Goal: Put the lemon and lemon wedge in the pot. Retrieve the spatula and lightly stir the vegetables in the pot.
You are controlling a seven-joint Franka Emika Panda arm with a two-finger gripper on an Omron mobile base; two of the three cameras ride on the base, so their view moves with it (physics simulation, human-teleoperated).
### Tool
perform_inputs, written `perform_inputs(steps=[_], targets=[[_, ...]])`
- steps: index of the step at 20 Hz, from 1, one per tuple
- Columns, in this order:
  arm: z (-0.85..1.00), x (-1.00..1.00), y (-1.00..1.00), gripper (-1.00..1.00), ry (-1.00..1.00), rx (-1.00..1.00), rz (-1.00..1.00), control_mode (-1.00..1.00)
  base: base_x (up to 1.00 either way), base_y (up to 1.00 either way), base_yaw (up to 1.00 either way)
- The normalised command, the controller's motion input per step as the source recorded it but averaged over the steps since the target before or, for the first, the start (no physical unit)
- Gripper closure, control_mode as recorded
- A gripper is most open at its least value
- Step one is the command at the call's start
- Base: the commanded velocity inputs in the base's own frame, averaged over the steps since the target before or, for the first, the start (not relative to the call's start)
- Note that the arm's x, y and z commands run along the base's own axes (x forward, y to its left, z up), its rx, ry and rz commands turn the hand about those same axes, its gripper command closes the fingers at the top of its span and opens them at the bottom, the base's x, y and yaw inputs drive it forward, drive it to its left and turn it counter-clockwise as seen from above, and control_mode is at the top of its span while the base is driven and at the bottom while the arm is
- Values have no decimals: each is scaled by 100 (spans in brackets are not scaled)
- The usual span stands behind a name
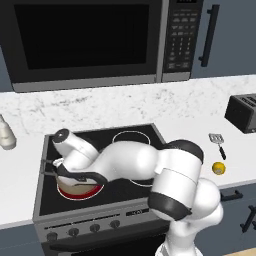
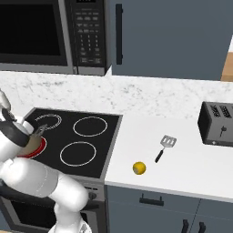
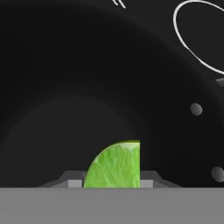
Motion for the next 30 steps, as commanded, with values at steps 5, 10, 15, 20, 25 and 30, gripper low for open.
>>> perform_inputs(steps=[5, 10, 15, 20, 25, 30], targets=[[9, -7, 0, -100, 0, 1, 0, -100, 0, 0, 0], [53, -26, -8, -100, 0, 6, 0, -100, 0, 0, 0], [78, -18, -17, -100, 0, 10, 0, -100, 0, 0, 0], [54, -66, -82, -100, 0, 14, 0, -100, 0, 0, 0], [1, -49, -100, -100, 7, 13, 0, -100, 0, 0, 0], [-18, -13, -100, -100, 13, 9, -3, -100, 0, 0, 0]])
